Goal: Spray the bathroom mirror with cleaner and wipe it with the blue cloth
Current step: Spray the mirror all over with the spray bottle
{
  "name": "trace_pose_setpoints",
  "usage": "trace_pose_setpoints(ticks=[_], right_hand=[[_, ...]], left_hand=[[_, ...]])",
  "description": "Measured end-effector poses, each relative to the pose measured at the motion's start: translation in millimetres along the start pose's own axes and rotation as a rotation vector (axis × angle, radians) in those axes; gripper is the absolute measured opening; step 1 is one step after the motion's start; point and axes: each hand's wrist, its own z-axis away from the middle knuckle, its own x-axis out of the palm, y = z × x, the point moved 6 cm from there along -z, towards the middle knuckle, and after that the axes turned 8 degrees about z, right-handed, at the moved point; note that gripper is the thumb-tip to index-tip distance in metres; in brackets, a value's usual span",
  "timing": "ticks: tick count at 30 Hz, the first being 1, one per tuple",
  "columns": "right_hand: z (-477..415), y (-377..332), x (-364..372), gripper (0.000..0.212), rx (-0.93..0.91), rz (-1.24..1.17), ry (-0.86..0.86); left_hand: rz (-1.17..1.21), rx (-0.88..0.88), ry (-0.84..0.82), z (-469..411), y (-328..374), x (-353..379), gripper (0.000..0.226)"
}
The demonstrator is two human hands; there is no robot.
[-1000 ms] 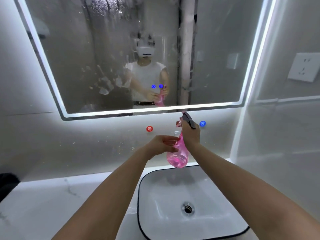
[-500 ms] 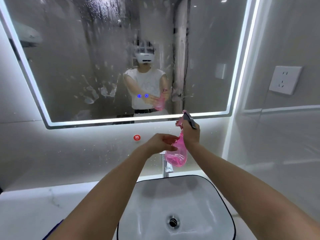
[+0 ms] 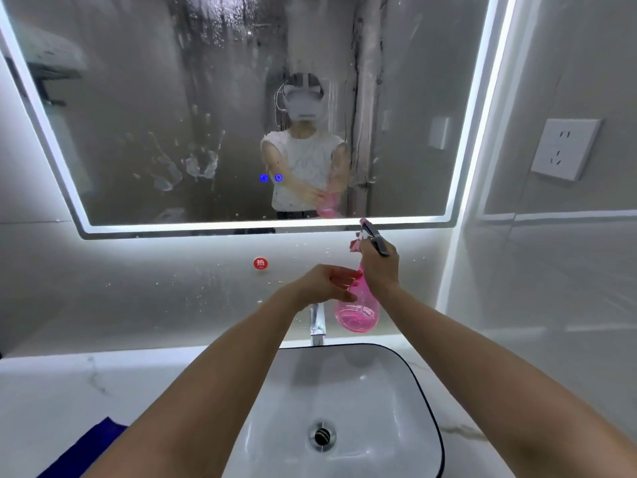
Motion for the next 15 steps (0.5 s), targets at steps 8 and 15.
trace_pose_setpoints(ticks=[8,15], right_hand=[[-15.5,13.1,-25.8,0.024,0.049,-0.044,0.042],[-28.4,16.8,-51.7,0.021,0.043,-0.032,0.061]], left_hand=[[-0.022,-0.006,-0.031,-20.6,6.9,22.8,0.057],[-0.015,0.001,-0.042,-39.6,17.6,42.0,0.057]])
